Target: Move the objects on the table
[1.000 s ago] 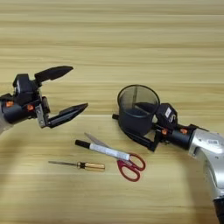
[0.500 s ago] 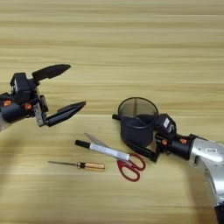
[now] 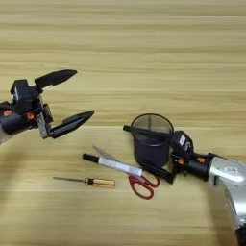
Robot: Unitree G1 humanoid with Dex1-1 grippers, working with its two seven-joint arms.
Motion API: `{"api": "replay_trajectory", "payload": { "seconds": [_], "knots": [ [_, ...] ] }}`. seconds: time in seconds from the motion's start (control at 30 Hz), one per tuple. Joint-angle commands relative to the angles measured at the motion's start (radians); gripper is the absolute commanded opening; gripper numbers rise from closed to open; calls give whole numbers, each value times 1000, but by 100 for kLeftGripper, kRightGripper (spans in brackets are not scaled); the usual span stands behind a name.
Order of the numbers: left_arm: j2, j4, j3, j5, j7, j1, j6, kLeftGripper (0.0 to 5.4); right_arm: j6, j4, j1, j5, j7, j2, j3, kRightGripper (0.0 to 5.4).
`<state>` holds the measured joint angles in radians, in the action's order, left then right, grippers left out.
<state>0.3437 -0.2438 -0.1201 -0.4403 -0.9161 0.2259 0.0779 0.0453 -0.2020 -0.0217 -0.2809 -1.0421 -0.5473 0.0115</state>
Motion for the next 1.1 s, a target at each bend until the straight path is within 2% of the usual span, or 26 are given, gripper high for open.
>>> {"api": "replay_trajectory", "payload": {
  "seconds": [0.03,0.67,0.7,0.83,1.1],
  "knots": [
    [7,-7,11,-6,3,-2,-6,540,20,-20,-19,7,8,6,-2,472],
    [5,-10,11,-11,10,-2,1,540,69,-96,-56,17,42,22,-10,472],
    [5,-11,11,-10,11,-2,1,540,70,-97,-56,17,42,22,-9,501],
    [4,-10,8,-9,15,0,1,540,72,-103,-58,18,42,21,-9,536],
    [3,-8,5,-6,19,1,0,540,80,-111,-62,13,39,21,-10,536]
  ]
}}
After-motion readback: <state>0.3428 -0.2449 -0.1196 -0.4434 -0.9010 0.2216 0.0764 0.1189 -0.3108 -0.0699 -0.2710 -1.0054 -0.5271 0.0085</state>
